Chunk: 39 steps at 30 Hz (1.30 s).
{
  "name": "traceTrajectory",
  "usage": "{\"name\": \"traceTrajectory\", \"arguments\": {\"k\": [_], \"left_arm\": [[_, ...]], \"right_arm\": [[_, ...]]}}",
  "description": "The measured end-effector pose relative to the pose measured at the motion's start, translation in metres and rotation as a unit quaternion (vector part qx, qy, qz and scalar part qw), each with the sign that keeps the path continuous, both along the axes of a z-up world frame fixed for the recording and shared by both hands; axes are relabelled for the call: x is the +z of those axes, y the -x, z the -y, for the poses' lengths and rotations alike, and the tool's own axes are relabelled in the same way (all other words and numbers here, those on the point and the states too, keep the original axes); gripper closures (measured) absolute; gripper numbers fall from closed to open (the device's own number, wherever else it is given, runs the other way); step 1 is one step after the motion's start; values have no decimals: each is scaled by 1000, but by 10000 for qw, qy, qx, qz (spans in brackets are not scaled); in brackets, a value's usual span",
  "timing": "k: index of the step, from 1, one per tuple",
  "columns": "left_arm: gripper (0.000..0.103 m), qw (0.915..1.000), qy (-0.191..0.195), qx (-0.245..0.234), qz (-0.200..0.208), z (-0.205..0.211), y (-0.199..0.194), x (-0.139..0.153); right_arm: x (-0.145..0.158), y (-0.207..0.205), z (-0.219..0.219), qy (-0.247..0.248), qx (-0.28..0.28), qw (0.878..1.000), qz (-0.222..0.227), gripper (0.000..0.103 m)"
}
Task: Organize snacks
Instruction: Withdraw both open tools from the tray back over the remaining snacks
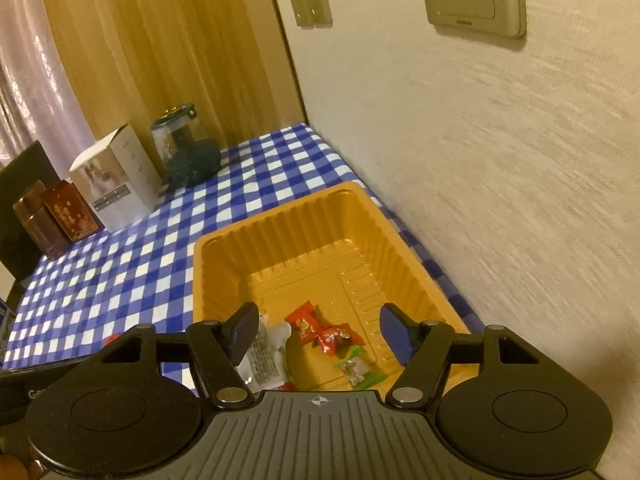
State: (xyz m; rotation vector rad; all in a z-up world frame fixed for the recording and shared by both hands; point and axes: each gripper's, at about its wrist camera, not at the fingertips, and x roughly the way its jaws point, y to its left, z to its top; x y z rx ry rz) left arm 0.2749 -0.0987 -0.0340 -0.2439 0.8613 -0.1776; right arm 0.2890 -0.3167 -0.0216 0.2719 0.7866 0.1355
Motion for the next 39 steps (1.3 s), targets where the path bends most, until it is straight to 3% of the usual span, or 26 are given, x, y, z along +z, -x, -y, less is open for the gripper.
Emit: {"name": "traceTrajectory", "arguments": {"k": [15, 17, 25, 32, 39], "left_arm": [[47, 9996, -208, 96, 155, -30, 51, 24], [37, 9995, -216, 128, 183, -37, 59, 27], [13, 9987, -223, 346, 307, -67, 90, 37], [4, 9978, -297, 420, 425, -91, 112, 49], [3, 9960, -403, 530, 592, -112, 129, 56]], "right_arm": [[27, 44, -11, 47, -29, 9999, 90, 35], [31, 51, -14, 36, -23, 9999, 113, 34], [44, 75, -31, 41, 36, 9998, 192, 32], [52, 91, -49, 44, 133, 9995, 272, 31], [52, 104, -73, 87, 366, 9990, 257, 31]]}}
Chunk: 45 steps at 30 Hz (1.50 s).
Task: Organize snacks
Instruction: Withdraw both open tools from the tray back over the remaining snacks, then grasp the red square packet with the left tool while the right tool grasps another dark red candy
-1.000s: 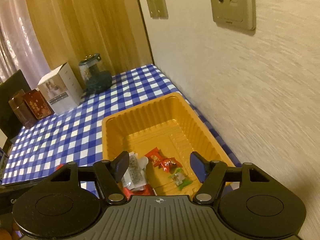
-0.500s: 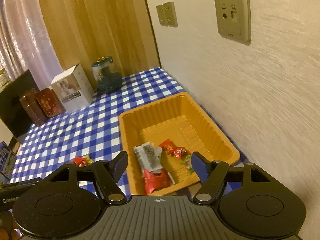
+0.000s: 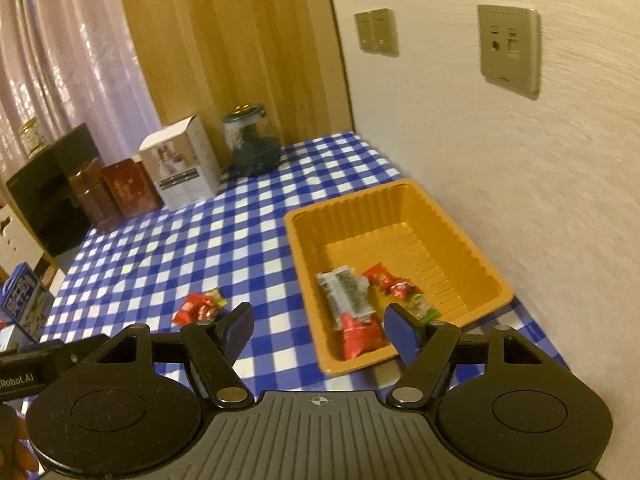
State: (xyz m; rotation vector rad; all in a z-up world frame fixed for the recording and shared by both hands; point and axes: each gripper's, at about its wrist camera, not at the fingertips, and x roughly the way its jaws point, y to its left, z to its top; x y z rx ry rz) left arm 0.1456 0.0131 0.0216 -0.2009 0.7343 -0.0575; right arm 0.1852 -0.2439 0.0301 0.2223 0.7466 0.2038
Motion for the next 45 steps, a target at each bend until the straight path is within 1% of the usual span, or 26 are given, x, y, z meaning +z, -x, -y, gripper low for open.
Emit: {"name": "traceTrajectory", "arguments": {"k": [6, 9, 22, 29, 36, 45], "left_arm": [[2, 9998, -136, 120, 82, -18, 11, 1], [0, 9997, -154, 183, 100, -29, 16, 0], [0, 9983, -308, 500, 57, -66, 25, -7], [0, 9986, -263, 426, -151, -69, 17, -14], [1, 9984, -282, 361, -328, -72, 6, -28], [1, 9979, -279, 351, -458, -84, -26, -48]], "right_arm": [[-1, 6, -18, 27, 174, 9998, -34, 31], [-1, 8, -25, 33, 243, 9997, -22, 31], [-6, 8, -51, -9, 530, 9986, -8, 31], [-12, 5, -61, -52, 628, 9980, -22, 31], [-28, -3, -73, -131, 719, 9973, -77, 31], [-49, -29, -98, -216, 753, 9968, -162, 31]]}}
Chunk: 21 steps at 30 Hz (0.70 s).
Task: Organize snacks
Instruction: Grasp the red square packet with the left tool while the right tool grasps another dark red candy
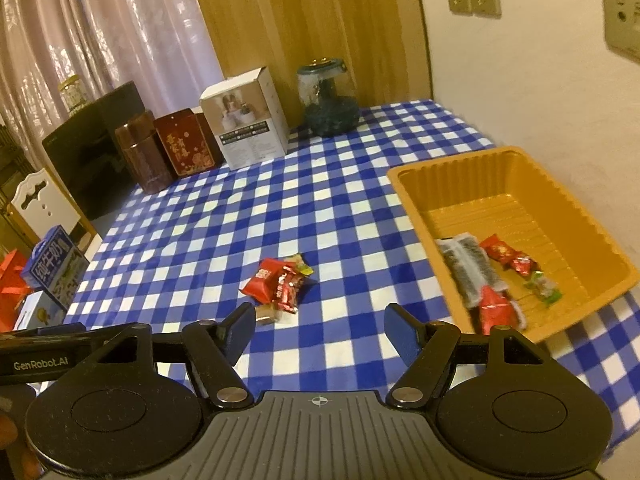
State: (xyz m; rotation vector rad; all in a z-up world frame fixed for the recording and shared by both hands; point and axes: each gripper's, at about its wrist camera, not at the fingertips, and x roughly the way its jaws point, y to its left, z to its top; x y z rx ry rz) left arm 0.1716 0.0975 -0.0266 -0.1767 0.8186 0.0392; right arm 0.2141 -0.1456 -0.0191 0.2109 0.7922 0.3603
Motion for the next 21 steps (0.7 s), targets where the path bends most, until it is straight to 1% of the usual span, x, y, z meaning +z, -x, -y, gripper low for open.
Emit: {"name": "traceTrajectory", "arguments": {"k": [3, 5, 15, 19, 21], "left_arm": [[1, 10000, -32, -31, -32, -2, -12, -7], [1, 10000, -53, -46, -49, -4, -21, -11], [1, 9998, -82, -46, -151, -15, -58, -33], [1, 9998, -107, -39, -178, -18, -68, -42], [1, 9997, -101, -41, -208, -19, -74, -47]], "right_arm": [[-9, -13, -11, -26, 19, 10000, -70, 33], [-16, -23, -18, -30, 39, 9999, -134, 43], [-55, -73, -49, -97, 168, 9990, -400, 54], [-70, -90, -57, -108, 182, 9985, -495, 61], [-76, -96, -60, -131, 182, 9983, -534, 62]]}}
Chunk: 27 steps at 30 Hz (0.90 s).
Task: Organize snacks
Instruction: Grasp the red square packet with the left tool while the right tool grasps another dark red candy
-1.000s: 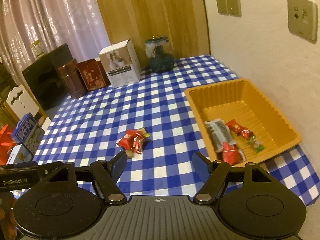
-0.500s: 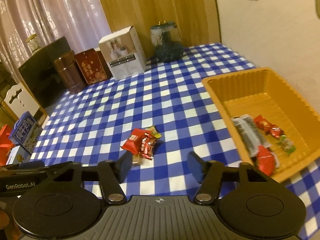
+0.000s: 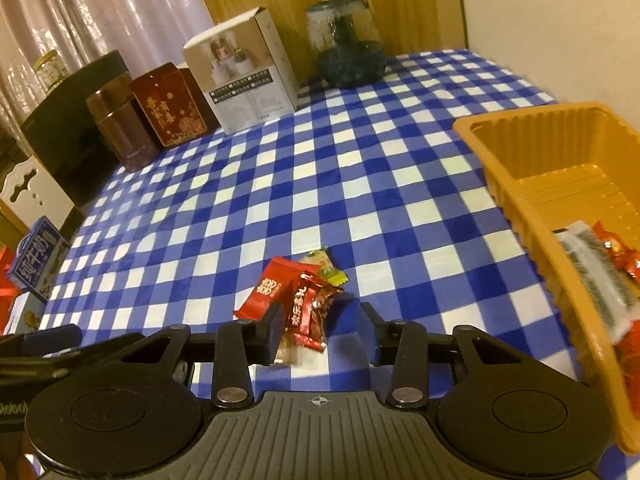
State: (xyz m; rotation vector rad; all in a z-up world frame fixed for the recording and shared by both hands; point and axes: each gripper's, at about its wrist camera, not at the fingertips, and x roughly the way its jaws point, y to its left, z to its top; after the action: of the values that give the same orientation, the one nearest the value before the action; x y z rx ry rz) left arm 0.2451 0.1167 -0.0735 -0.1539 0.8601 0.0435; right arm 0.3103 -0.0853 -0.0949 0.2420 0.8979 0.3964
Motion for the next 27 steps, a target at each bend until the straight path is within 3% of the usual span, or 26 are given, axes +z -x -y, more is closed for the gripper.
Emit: {"name": "traceTrajectory", "arguments": {"k": [12, 13, 14, 21, 27], "left_arm": [[1, 9998, 60, 49, -160, -9, -14, -21], [1, 9998, 70, 38, -164, -9, -15, -21], [1, 9998, 88, 19, -160, -8, -16, -22], [1, 9991, 64, -416, -110, 5, -28, -23], [16, 9950, -179, -979, -111, 27, -53, -30]], "right_arm": [[-27, -26, -26, 157, 119, 9997, -109, 63], [-28, -27, -26, 154, 122, 9997, -121, 64], [-29, -28, -26, 155, 117, 9997, -131, 74], [-22, -25, -12, 246, 16, 9997, 19, 77], [-15, -19, 13, 442, -105, 9990, 31, 78]]}}
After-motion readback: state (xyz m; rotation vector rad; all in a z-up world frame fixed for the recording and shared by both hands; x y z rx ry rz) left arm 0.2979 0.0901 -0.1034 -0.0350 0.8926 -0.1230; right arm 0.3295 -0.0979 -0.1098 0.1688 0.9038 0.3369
